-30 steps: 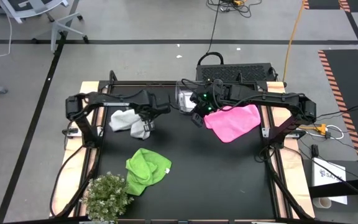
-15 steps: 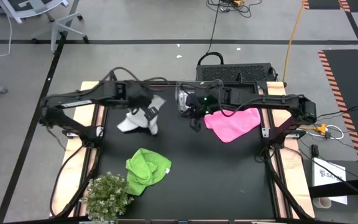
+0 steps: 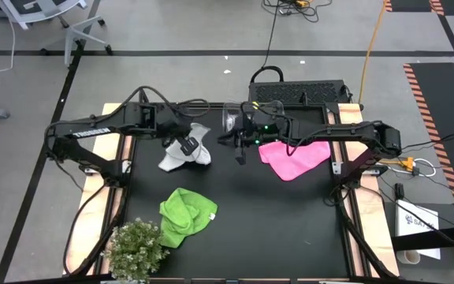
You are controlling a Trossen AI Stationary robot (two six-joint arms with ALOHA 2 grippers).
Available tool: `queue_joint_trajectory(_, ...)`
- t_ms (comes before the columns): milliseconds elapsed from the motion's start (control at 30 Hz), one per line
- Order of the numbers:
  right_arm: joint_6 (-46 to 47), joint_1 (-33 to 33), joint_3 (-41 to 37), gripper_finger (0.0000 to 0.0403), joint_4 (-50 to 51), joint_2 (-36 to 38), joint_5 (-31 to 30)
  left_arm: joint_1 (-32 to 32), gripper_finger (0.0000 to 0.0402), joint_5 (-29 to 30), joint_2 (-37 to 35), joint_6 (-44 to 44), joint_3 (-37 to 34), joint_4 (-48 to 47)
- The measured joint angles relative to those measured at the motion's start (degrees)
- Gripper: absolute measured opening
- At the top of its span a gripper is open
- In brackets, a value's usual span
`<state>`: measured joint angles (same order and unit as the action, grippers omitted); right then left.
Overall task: Fold microfiber towels
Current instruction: Fold the gray microfiber cloth
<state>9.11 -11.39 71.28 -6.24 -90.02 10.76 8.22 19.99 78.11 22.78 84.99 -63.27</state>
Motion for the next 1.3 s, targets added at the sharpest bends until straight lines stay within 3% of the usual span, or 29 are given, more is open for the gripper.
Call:
queue_joint_trajectory(267, 2.73, -2.65, -4.39, 0.0142, -8.98, -0.51, 0.02, -2.94, 0.0006, -2.08, -0.07, 2.79, 0.0, 0.05)
queue_joint_trajectory(433, 3.95, -2.36, -4.43, 0.0173, -14.75, -4.24, 7.51, -3.91, 0.0012, -2.15, -0.07, 4.4, 0.0, 0.39)
queue_joint_trajectory(667, 5.22, -3.67, -4.48, 0.018, -19.58, -10.32, 10.2, -4.47, 0.0008, -3.49, -0.07, 5.56, 0.0, 0.35)
queue_joint_trajectory(1000, 3.89, -7.21, -3.61, 0.018, -20.58, -9.78, 13.46, -5.79, 0.0012, -4.81, -0.07, 6.96, 0.0, 0.33)
queue_joint_trajectory(1300, 3.12, -4.04, -0.45, 0.018, -20.46, -12.77, 16.54, -5.74, 0.0012, -4.97, -0.07, 7.41, 0.0, 0.35)
